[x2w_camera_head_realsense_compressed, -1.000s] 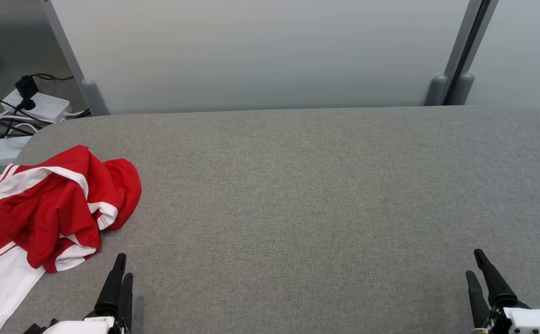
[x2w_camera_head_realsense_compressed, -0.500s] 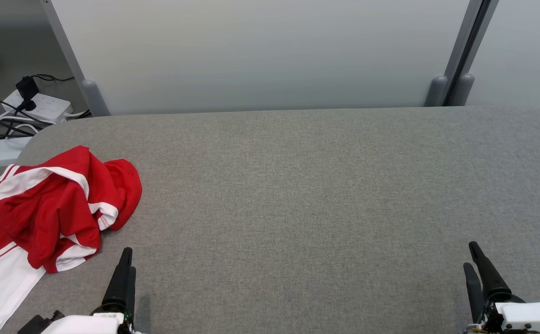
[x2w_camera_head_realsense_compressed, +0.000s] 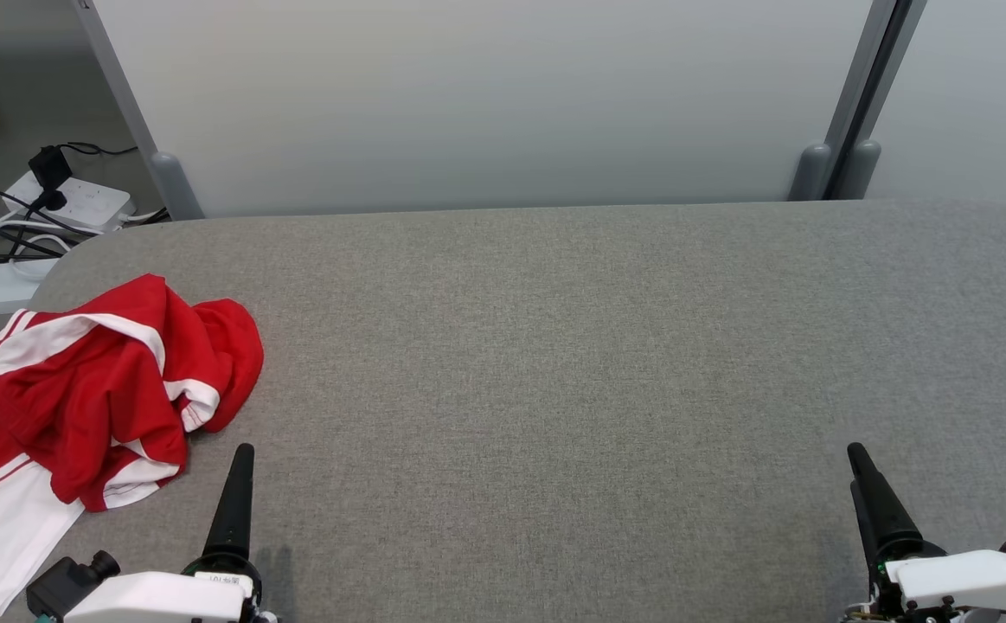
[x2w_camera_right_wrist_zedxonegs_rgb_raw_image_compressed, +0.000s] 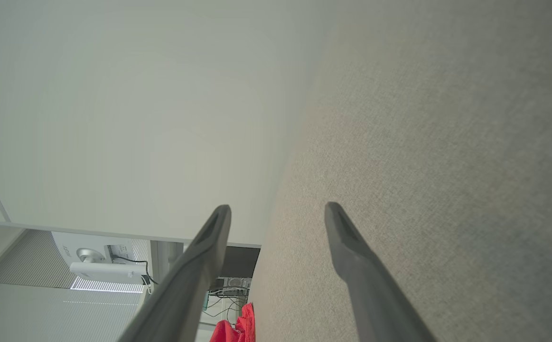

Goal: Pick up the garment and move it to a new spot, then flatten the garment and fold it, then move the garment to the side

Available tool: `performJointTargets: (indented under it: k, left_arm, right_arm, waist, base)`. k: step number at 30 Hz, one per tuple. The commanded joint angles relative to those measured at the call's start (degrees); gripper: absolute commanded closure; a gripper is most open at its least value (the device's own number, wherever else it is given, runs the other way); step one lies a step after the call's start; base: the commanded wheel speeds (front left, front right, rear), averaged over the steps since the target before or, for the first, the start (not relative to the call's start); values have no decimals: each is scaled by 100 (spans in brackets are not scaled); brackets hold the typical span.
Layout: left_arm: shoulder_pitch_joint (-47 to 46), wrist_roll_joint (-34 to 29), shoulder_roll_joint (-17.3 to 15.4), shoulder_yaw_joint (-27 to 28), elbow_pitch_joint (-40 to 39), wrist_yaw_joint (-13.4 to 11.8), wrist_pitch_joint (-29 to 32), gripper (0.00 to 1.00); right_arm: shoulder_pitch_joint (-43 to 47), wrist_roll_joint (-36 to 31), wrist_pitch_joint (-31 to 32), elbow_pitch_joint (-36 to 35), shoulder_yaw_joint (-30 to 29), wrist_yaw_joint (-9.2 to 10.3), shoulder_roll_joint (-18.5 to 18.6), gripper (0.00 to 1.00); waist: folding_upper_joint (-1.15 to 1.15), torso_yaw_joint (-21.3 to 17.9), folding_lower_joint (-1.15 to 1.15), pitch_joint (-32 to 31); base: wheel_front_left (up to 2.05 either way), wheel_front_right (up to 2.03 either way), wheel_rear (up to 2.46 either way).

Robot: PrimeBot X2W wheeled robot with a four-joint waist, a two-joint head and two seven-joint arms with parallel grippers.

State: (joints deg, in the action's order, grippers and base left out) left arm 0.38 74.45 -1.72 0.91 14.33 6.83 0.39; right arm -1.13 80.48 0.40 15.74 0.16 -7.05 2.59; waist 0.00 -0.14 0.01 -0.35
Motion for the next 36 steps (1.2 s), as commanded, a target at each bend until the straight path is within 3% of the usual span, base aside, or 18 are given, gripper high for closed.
performJointTargets:
  k: [1, 20, 36]
  left_arm:
    - [-331, -136, -63, 69, -197, 29, -45, 0]
    - [-391, -1911, -69, -133, -369, -169, -386, 0]
    - [-473, -3004, -80, -310, -470, -262, -659, 0]
  right_arm:
    - [-284, -128, -69, -181, 50, -25, 120, 0]
    - [-391, -1748, -405, -458, 458, -29, 224, 0]
    - [-452, -2655, -674, -633, 727, -33, 286, 0]
  waist:
    - [0, 0, 0, -1]
    - [0, -18, 0, 1]
    - [0, -9, 0, -26]
  base:
    - [0, 0, 0]
    - [0, 0, 0]
    - [0, 0, 0]
